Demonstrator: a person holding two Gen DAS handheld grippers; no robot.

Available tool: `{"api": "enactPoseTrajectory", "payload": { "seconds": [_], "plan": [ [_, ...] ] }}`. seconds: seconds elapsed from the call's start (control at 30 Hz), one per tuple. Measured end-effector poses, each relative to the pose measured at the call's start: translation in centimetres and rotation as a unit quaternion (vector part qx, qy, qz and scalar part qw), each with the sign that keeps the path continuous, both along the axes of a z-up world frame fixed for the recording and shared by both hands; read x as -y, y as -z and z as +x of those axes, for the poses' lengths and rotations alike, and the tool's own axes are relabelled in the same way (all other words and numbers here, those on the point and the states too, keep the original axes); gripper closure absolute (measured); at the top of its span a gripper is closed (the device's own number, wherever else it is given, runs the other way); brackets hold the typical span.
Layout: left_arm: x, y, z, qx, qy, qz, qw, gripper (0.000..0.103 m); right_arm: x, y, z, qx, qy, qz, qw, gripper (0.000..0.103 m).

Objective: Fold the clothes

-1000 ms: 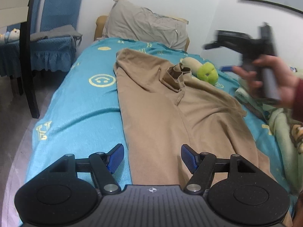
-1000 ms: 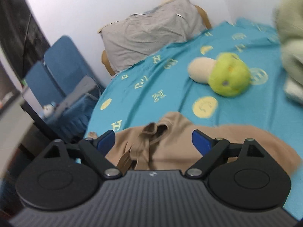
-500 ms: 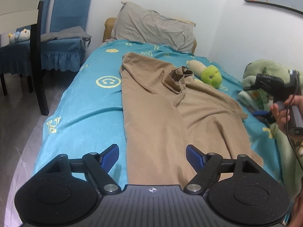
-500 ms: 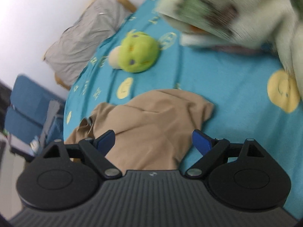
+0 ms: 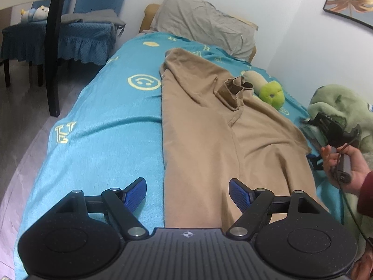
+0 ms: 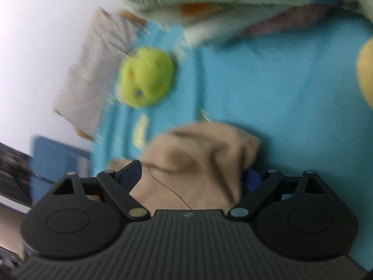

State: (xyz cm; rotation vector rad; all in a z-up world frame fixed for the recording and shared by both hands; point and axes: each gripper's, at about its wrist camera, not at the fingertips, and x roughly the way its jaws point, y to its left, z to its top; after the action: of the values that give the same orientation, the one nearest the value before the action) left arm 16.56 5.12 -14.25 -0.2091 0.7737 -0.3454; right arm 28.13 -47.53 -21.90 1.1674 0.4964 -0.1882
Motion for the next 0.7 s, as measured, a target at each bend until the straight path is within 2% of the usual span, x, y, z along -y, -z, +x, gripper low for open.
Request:
{"api": "enactPoseTrajectory", "payload": {
  "seconds": [0.13, 0.2, 0.27, 0.3, 0.37, 0.47, 0.57, 0.67, 0.7],
  "plan": [
    [0.0, 0.3, 0.3, -0.006, -0.001, -0.002, 1.0, 0.023, -1.3, -0.5, 0.9, 0.119, -0.022, 0.012, 0.993, 0.011],
    [0.0, 0.5, 0.4, -0.009, -0.001, -0.002, 1.0, 0.023, -2.3, -0.9, 1.9, 0.118, -0.028, -0.011, 0.993, 0.011],
    [0.0, 0.6, 0.5, -0.012, -0.001, -0.004, 0.9999, 0.023, -3.0, -0.1, 3.3, 0.068, -0.042, -0.012, 0.997, 0.011],
    [0.0, 0.6, 0.6, -0.013, -0.001, -0.006, 0.9999, 0.023, -3.1, 0.5, 3.8, 0.049, -0.048, -0.011, 0.998, 0.015],
    [-0.1, 0.7, 0.6, -0.014, -0.001, -0.009, 0.9999, 0.023, -3.3, 0.5, 4.0, 0.054, -0.046, -0.035, 0.997, 0.015],
    [-0.2, 0.8, 0.7, -0.017, -0.002, -0.012, 0.9998, 0.023, -2.5, 0.8, 4.6, 0.059, -0.023, -0.011, 0.998, 0.014],
    [-0.2, 0.9, 0.7, -0.018, -0.002, -0.015, 0.9997, 0.023, -1.7, 1.1, 5.2, 0.061, 0.0, 0.01, 0.998, 0.025],
    [-0.3, 0.9, 0.7, -0.017, -0.001, -0.016, 0.9997, 0.023, -1.4, 1.1, 5.7, 0.064, 0.009, 0.021, 0.998, 0.06],
    [-0.3, 0.9, 0.8, -0.016, -0.002, -0.016, 0.9997, 0.023, -1.3, 0.8, 5.6, 0.063, 0.012, 0.02, 0.998, 0.082]
  ]
}}
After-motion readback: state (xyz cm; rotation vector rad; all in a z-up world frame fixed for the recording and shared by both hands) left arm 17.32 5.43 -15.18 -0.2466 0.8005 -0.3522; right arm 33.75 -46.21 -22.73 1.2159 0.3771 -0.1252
